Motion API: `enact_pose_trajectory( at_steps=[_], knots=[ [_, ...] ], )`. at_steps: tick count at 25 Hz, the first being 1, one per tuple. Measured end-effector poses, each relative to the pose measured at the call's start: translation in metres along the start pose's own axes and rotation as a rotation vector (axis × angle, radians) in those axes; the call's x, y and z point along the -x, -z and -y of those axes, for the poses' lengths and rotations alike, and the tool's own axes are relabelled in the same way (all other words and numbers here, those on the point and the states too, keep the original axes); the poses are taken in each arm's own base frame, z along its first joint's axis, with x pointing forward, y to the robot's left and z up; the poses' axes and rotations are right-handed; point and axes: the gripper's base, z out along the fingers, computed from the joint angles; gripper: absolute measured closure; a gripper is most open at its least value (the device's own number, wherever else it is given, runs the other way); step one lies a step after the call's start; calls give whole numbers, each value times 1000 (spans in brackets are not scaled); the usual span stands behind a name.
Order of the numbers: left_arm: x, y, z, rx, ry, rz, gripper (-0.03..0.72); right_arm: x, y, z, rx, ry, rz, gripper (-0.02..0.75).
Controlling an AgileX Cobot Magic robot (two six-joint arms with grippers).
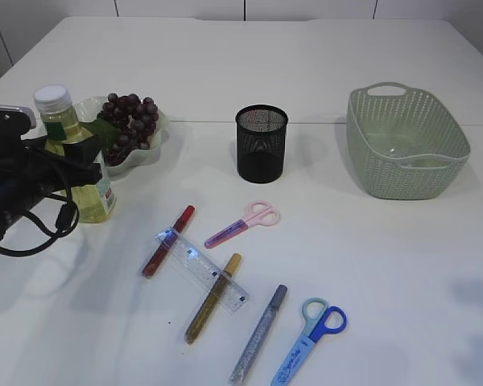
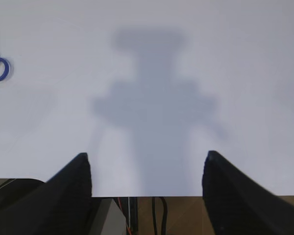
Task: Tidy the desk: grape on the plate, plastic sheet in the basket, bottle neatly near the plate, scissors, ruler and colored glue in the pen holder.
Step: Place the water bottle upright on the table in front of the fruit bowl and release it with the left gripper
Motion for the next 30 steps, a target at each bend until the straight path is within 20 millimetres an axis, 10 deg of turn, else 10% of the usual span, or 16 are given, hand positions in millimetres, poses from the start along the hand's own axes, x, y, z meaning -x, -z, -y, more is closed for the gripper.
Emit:
enact_pose_trajectory(
  at_steps=[30],
  knots=[
    [30, 3, 4, -33, -16, 135, 141, 0, 0, 0, 0, 1, 0, 193]
  ],
)
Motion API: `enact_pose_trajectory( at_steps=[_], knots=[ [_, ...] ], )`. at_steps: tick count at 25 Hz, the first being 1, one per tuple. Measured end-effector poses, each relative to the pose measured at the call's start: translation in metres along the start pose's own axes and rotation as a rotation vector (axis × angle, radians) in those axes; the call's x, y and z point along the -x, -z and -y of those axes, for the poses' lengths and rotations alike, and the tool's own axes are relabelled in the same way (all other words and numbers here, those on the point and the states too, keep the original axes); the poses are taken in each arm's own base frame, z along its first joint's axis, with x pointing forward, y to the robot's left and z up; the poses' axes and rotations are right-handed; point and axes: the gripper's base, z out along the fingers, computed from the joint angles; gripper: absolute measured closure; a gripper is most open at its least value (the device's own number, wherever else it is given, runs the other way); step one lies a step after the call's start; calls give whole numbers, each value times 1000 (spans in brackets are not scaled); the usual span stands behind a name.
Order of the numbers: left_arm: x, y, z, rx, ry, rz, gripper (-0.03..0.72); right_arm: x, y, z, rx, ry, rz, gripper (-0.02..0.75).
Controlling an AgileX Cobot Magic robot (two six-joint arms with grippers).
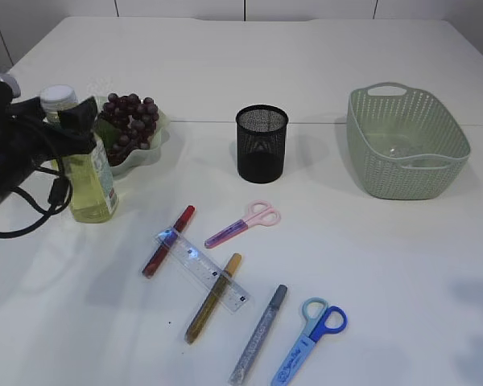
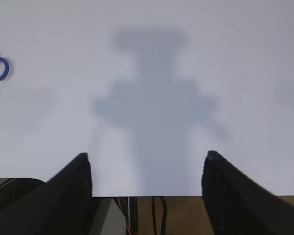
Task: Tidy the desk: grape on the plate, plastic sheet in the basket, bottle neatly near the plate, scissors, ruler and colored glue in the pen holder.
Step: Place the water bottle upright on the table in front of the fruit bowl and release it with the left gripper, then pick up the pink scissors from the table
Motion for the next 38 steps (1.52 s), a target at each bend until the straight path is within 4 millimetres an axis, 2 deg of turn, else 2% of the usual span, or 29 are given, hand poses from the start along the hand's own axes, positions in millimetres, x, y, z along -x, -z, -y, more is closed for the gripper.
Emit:
enact_pose_trajectory(
  at_steps=[10, 15, 20, 25, 30, 34, 38],
  knots=[
    [46, 7, 2, -4, -20, 128, 141, 0, 0, 0, 0, 0, 0, 194],
    [62, 12, 3, -4, -20, 114, 141, 0, 0, 0, 0, 2, 0, 193],
    [92, 26, 4, -3, -20, 82, 161, 0, 0, 1, -14, 6, 1, 194],
    [119, 46, 7, -17, -43, 6, 204, 0, 0, 1, -10, 5, 0, 194],
    [141, 72, 7, -13, -54, -93, 211, 0, 0, 0, 3, -18, 0, 194],
    [156, 90, 8, -5, -56, -234, 214, 0, 0, -2, 26, -33, -1, 194],
    [174, 101, 20, -39, -71, -380, 259, 0, 0, -2, 27, -34, -2, 194]
  ],
)
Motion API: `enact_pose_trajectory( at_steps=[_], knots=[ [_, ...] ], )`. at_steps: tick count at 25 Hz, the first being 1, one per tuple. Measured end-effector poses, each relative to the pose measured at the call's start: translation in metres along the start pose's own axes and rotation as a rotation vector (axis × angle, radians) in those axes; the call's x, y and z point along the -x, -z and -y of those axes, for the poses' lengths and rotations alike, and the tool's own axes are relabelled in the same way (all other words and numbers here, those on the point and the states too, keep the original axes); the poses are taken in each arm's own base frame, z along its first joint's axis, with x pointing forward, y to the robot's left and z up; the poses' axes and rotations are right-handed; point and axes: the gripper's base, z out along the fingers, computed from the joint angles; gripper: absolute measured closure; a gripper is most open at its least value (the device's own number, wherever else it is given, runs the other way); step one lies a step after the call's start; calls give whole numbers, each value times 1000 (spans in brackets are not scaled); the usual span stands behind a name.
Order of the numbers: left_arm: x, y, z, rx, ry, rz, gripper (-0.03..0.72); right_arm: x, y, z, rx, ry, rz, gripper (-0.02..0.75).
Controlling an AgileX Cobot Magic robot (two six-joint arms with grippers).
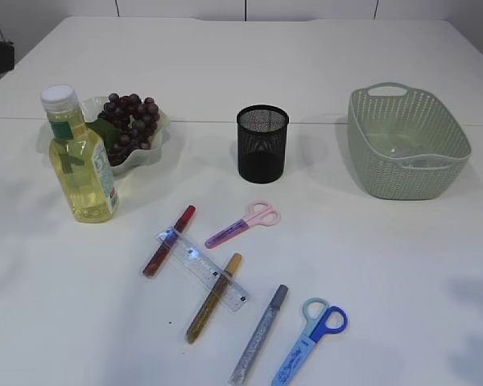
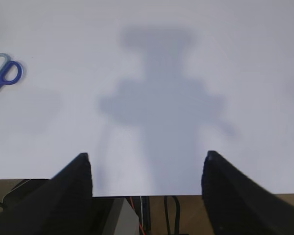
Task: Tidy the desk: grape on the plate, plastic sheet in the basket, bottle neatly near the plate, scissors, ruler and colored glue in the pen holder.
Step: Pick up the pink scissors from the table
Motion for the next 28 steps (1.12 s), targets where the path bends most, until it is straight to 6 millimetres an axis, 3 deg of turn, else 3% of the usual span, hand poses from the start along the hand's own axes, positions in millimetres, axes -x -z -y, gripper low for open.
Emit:
enact_pose_trajectory(
  at_steps=[8, 12, 19, 28],
  knots=[
    [23, 13, 46, -156, -99, -106, 303, 2, -2, -1, 7, -7, -10, 194],
    [32, 8, 66, -208, -149, -232, 305, 4, -5, -3, 31, -18, -30, 194],
    [38, -35, 89, -234, -263, -517, 319, 4, -6, -4, 36, -93, -39, 194],
    [17, -113, 116, -326, -381, -842, 324, 12, -19, -5, 24, -173, -109, 194]
  ],
)
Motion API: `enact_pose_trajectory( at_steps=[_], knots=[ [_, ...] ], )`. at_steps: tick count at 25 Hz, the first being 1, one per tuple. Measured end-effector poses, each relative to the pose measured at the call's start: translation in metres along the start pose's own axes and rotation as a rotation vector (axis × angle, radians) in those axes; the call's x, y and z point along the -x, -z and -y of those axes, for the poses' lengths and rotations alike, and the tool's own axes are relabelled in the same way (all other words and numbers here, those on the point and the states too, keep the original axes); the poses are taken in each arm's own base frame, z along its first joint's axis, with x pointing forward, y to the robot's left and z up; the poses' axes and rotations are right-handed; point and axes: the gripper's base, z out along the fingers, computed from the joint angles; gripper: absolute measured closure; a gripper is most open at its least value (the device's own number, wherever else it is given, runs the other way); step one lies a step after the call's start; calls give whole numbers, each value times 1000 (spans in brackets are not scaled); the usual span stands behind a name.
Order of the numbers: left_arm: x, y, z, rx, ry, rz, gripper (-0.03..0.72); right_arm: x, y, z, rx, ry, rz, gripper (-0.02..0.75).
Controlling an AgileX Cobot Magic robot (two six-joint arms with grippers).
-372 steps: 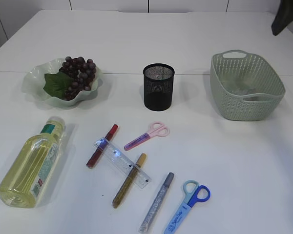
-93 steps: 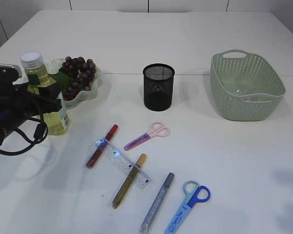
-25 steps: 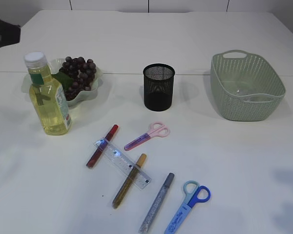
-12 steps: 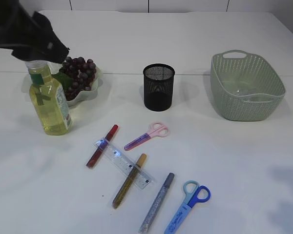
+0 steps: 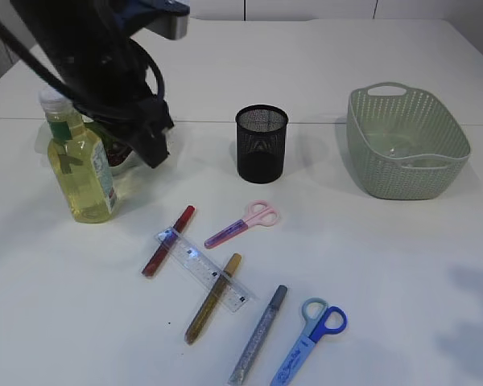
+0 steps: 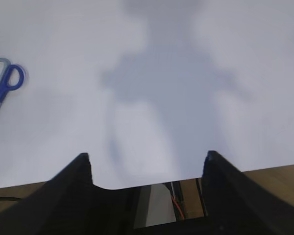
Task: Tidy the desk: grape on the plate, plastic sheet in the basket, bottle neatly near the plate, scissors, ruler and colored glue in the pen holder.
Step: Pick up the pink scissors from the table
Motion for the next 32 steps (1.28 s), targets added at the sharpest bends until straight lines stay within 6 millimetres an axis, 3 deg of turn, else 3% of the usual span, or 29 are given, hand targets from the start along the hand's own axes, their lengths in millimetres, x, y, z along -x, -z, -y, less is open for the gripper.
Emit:
enact_pose_trajectory(
  at_steps=[14, 23, 32],
  knots=[
    [55, -93, -2, -101, -70, -95, 368, 6, -10, -6, 32, -24, -63, 194],
    [69, -141, 22, -134, -200, -130, 368, 6, -10, -6, 32, -24, -64, 194],
    [70, -157, 24, -132, -225, -134, 372, 7, -10, -5, 23, -21, -62, 194]
  ],
)
